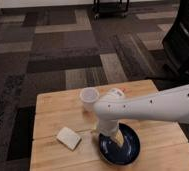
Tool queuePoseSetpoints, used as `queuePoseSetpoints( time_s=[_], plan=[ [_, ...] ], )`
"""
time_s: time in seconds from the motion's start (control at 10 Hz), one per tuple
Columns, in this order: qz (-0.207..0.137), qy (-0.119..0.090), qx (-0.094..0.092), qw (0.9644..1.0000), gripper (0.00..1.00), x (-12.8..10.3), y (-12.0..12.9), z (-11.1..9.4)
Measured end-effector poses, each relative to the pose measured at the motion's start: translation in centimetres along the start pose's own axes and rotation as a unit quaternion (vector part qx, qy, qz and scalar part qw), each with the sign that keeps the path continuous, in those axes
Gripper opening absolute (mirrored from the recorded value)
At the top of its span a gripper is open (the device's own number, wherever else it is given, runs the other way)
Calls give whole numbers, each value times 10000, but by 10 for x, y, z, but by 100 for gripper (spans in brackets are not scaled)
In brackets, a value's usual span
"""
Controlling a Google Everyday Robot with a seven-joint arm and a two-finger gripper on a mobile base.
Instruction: Pick up the ceramic bowl
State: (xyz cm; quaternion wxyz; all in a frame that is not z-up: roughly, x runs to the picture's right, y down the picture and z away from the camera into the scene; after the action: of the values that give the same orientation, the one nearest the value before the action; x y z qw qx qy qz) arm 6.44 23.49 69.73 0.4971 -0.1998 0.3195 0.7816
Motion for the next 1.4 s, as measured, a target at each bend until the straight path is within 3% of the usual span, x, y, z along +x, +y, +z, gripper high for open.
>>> queuePoseSetpoints(
  time_s=[0.5,0.9,1.1,1.2,1.4],
  plan=[
    [6,35,-52,10000,79,-11,1,13],
    [-26,207,3,9998,77,-16,-1,32],
    [-63,127,21,9999,58,-22,-1,29],
    [-89,57,25,9999,42,-24,0,25],
    [-77,-11,27,10000,22,-25,-1,20]
  ],
)
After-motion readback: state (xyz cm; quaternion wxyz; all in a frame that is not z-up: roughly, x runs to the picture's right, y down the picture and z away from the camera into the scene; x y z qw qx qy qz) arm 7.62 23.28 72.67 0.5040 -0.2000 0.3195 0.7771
